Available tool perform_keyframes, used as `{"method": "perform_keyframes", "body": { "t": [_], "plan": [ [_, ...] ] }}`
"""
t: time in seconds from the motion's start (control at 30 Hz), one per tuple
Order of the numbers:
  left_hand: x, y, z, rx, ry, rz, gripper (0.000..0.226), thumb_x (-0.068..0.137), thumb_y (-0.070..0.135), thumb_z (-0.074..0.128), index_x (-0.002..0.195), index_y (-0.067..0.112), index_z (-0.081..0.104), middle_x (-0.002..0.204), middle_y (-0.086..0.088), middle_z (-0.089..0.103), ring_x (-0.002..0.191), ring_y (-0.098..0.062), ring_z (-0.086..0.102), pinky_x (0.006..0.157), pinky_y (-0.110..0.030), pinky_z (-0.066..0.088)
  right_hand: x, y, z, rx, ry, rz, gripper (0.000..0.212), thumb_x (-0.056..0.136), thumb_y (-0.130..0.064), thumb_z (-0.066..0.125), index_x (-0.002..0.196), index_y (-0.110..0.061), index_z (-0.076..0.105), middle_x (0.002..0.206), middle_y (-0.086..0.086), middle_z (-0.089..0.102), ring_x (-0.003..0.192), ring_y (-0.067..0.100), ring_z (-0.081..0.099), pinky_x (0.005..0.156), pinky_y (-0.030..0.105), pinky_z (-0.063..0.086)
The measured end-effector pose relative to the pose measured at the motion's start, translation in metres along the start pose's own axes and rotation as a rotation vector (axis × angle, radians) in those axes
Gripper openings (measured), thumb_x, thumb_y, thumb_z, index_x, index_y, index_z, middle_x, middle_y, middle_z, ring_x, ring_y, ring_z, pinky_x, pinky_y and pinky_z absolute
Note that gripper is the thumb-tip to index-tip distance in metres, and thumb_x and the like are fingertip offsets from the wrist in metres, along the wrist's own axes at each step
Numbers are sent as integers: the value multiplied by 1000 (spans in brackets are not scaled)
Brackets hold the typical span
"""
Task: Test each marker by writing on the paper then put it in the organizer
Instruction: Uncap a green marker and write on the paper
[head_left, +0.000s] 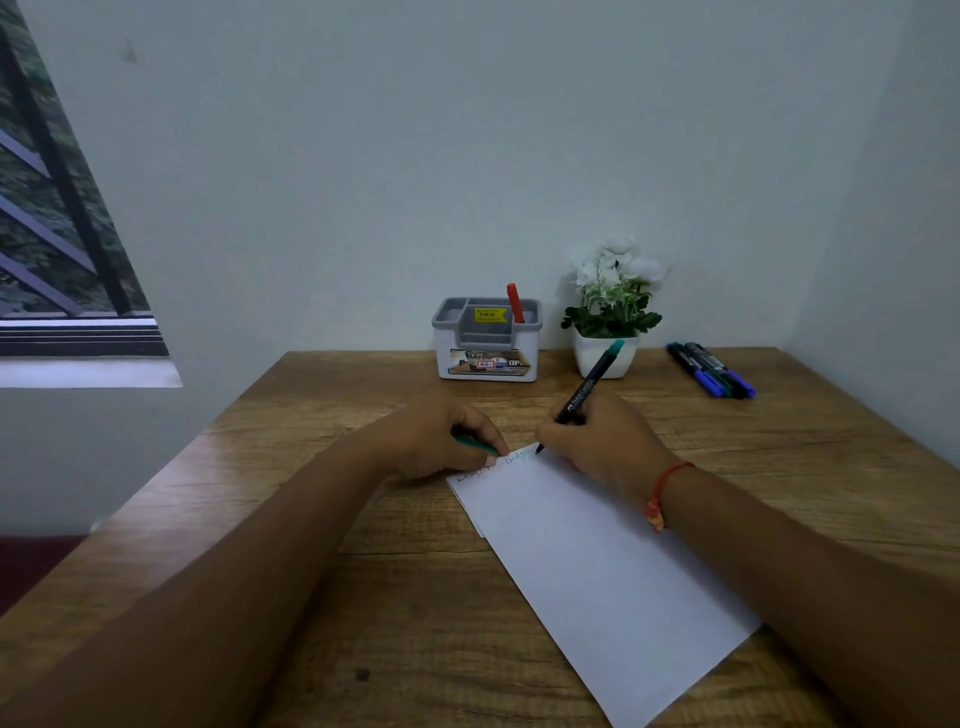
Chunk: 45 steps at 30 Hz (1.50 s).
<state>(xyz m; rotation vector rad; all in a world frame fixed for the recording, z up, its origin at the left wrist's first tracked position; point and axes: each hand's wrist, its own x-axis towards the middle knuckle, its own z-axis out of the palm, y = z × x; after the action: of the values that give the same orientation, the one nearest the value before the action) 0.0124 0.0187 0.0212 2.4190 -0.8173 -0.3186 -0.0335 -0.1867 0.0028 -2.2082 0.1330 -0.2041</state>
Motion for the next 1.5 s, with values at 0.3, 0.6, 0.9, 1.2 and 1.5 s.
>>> {"method": "perform_keyframes", "body": {
  "t": [0.3, 0.6, 0.9, 1.2, 1.5],
  "plan": [
    [-1, 1, 0, 10, 5, 4, 20, 86, 24, 69, 104, 34, 71, 97, 29, 60, 92, 8, 54, 73, -5, 37, -1, -3, 0, -5, 53, 20, 11, 86, -24, 67, 85, -14, 71, 68, -3, 67, 55, 7, 63, 54, 22, 46],
    [-2, 7, 4, -183, 361, 4, 19, 90, 26, 64, 106, 35, 65, 97, 14, 64, 89, -6, 59, 70, -20, 45, -4, -15, -26, 728, 22, 88, 15, 98, -7, 58, 102, -2, 71, 78, 10, 66, 67, 14, 61, 61, 25, 55],
    [-1, 7, 3, -319, 468, 46, 27, 88, 15, 66, 109, 33, 65, 109, 10, 65, 103, -6, 60, 94, -34, 52, -9, -15, -38, 799, -7, -30, 15, 101, -17, 59, 100, -4, 67, 78, 8, 73, 64, 11, 67, 54, 21, 55],
    [-4, 18, 4, -264, 474, 55, 24, 85, 16, 70, 102, 33, 67, 105, 13, 66, 99, 0, 60, 82, -15, 47, -12, -14, -33, 770, -70, -114, 15, 96, -16, 66, 101, -3, 71, 74, 5, 72, 64, 10, 65, 53, 20, 54],
    [-4, 17, 4, -271, 490, 42, 24, 84, 18, 71, 100, 34, 68, 106, 11, 68, 101, -5, 61, 85, -21, 49, -10, -13, -35, 801, -62, -111, 16, 96, -14, 65, 102, 0, 70, 73, 6, 71, 63, 11, 64, 53, 20, 54]
  ]
}}
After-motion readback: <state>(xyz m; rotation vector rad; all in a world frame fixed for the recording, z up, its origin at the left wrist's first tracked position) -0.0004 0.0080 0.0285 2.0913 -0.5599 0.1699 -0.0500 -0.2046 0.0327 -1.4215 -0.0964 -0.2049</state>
